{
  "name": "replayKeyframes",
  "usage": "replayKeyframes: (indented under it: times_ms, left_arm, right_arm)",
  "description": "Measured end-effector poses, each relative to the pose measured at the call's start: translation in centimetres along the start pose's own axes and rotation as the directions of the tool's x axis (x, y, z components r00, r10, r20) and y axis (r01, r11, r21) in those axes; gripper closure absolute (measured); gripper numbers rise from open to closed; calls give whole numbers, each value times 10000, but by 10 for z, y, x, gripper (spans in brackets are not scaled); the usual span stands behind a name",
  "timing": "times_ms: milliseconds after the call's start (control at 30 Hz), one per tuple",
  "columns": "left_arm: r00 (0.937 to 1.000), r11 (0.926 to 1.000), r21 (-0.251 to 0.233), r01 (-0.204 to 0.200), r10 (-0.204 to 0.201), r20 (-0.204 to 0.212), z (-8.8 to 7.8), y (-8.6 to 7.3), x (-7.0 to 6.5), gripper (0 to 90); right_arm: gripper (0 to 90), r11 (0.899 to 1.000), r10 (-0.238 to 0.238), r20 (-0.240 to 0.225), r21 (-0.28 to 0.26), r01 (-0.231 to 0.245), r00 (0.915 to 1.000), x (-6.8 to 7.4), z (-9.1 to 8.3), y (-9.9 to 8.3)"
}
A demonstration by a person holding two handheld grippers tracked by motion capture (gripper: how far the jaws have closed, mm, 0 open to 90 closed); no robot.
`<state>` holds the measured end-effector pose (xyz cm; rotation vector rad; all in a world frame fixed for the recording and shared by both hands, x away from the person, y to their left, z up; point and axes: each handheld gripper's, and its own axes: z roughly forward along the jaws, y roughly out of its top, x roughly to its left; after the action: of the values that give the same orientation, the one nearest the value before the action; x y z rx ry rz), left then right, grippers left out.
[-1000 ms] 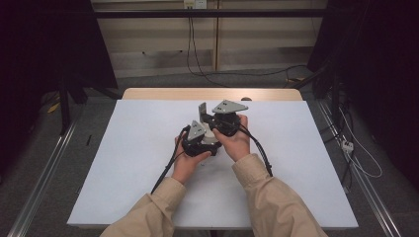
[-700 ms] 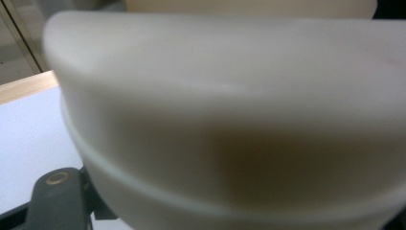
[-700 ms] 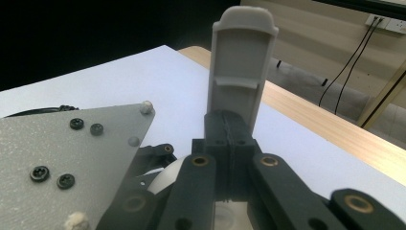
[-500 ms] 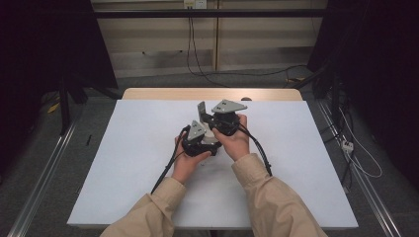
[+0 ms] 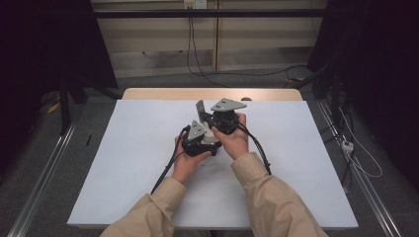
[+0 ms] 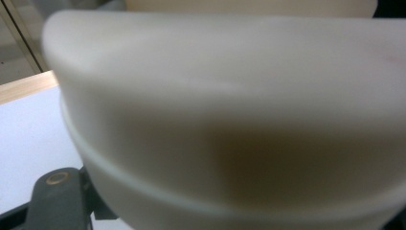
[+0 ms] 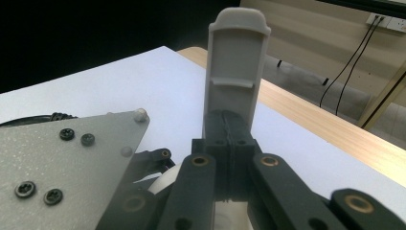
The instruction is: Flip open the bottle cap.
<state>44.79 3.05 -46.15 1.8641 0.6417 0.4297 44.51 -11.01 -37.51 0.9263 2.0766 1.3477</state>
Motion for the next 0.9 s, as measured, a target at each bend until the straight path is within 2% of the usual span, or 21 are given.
replayKeyframes:
  times_ms: [900]
  left_arm:
    - [10000, 10000, 47, 43, -43, -55, 0, 0, 0, 189]
  right_arm:
    - [900, 9998, 124, -2, 121, -124, 9999, -6, 8, 2]
